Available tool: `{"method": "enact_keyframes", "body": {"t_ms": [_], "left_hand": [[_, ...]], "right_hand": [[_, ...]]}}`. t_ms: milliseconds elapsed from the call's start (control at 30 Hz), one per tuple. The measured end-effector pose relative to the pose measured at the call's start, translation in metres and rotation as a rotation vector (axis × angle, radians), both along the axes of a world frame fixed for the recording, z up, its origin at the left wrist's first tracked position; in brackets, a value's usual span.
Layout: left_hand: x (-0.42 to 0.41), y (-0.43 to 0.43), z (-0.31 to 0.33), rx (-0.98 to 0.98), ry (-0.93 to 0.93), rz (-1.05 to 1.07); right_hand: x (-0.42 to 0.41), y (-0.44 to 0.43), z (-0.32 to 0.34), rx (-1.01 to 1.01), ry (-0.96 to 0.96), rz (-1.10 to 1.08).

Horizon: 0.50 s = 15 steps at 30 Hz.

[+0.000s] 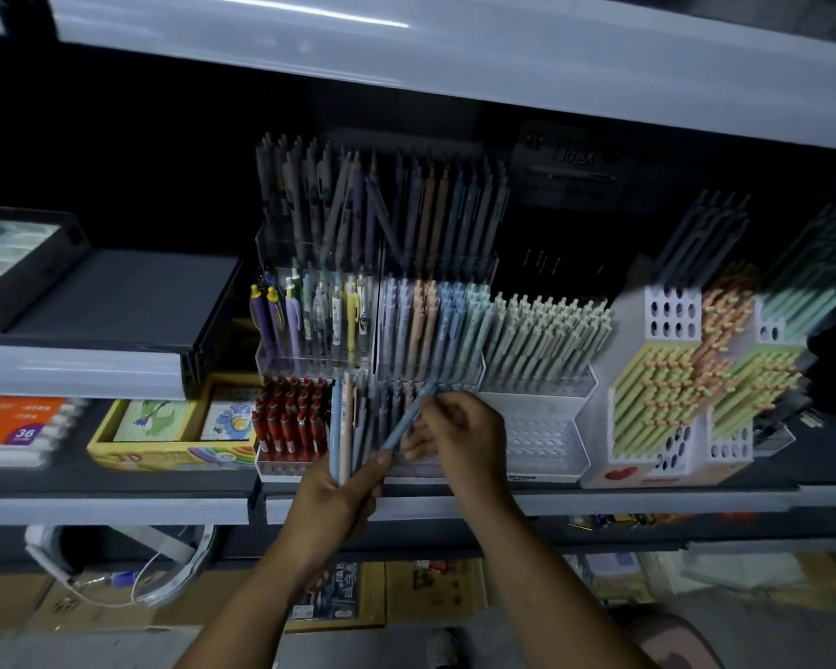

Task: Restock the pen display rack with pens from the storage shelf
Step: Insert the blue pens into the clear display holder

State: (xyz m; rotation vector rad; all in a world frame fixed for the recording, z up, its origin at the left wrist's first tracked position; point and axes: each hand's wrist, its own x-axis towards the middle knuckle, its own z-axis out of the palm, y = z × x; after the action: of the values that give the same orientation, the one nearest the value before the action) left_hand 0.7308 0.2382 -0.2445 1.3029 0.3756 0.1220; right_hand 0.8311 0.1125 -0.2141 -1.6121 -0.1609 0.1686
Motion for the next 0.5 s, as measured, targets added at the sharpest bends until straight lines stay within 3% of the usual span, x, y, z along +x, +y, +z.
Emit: {"method": "enact_keyframes", "body": {"t_ms": [200,500], "left_hand": [[-0.003,0.006,-0.004,-0.001,0.022,0.022],[-0.005,0.009,-0.006,-0.027,0.021,0.045]], "right_hand": [[0.012,-0.016,-0.011,0.107,-0.128,-0.266],[0.033,-0.037,-0.054,-0.282,-0.398,-0.224]]}}
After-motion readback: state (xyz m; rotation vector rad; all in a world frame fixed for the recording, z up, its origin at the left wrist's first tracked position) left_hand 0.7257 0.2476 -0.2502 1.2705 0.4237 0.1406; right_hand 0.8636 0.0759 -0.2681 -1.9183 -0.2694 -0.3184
